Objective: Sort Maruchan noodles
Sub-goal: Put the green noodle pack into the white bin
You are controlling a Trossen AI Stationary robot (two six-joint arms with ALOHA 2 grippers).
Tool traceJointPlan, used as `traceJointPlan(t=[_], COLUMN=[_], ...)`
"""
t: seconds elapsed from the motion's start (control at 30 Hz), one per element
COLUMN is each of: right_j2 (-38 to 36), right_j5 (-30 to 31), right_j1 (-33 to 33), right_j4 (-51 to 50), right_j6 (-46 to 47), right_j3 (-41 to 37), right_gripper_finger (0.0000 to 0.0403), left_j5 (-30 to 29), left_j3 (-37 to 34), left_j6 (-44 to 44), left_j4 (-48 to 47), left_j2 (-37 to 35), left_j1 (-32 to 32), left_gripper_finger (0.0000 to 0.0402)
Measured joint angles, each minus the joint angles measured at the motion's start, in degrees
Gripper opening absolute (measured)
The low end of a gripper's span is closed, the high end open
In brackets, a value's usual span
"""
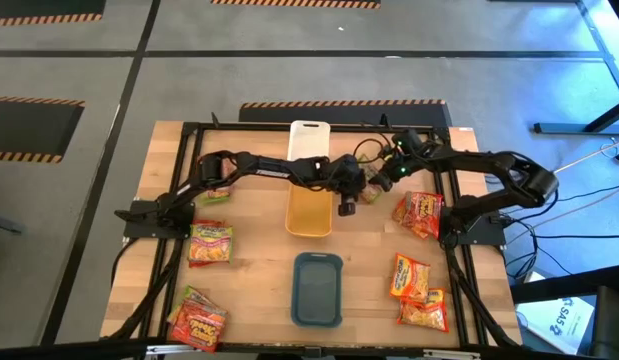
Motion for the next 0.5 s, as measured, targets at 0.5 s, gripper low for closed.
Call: traceJointPlan(t=[0.5], right_j2=[-12.5], right_j5=[6.37], right_j1=[-0.02], right_j4=[-0.28], right_j6=[-3.09], right_j3=[0.0], right_gripper_finger=[0.0048], left_j5=[-4.96], left_j3=[-11.89], left_j6=[4.16], left_j4=[-10.42], left_j2=[-20.9], left_j1=[-0.48], left_gripper_finger=[0.0])
